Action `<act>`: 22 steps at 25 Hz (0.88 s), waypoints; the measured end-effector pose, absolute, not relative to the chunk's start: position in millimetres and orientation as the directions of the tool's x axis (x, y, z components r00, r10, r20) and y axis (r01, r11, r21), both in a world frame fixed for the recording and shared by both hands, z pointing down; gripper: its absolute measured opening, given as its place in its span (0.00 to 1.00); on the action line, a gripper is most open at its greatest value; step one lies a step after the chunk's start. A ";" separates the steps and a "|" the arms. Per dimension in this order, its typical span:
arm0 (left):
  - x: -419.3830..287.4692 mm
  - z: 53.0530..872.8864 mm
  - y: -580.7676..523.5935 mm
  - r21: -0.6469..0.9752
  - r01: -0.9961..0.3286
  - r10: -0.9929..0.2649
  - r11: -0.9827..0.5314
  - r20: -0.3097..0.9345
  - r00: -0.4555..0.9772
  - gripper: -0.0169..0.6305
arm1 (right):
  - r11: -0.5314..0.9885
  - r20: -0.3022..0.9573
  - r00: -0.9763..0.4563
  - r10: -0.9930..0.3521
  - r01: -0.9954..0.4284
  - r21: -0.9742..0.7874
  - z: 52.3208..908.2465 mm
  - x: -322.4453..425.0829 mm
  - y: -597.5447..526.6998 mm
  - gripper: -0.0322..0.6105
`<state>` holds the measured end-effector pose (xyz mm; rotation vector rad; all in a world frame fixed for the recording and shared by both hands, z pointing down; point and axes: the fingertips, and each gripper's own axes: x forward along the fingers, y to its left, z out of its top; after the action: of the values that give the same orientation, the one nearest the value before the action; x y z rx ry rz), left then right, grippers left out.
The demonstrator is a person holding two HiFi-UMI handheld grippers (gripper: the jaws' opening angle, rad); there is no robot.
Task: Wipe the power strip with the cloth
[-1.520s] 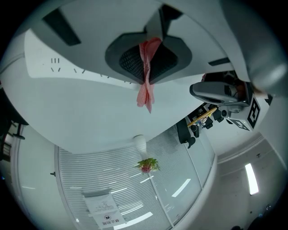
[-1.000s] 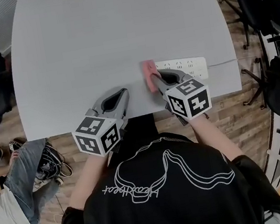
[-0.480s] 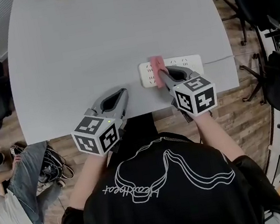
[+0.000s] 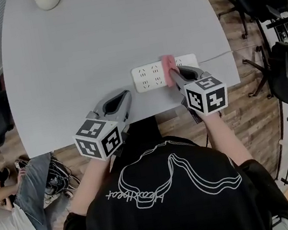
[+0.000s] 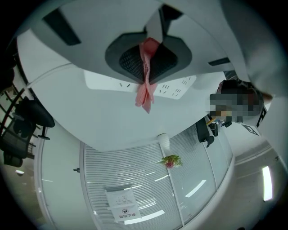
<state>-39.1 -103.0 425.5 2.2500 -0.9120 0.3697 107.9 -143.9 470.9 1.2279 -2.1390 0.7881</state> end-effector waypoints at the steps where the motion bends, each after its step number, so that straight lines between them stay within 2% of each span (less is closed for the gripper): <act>1: -36.8 425.3 -103.2 0.481 -0.696 -0.505 -0.533 0.479 0.718 0.05 | 0.401 0.700 -0.427 -0.572 -0.890 -0.215 470.8 113.0 -143.7 0.11; 16: 4.8 419.7 -104.1 0.470 -0.660 -0.461 -0.586 0.476 0.749 0.05 | 0.247 0.698 -0.305 -0.648 -0.951 -0.186 472.9 201.5 -134.1 0.11; 22: 11.3 418.0 -102.8 0.469 -0.648 -0.447 -0.600 0.476 0.758 0.05 | 0.216 0.686 -0.267 -0.677 -0.963 -0.162 472.1 215.8 -131.8 0.11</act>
<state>11.3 -102.8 418.0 2.3127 -0.8168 0.4111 215.8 -131.8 472.1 1.5112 -2.0211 0.7978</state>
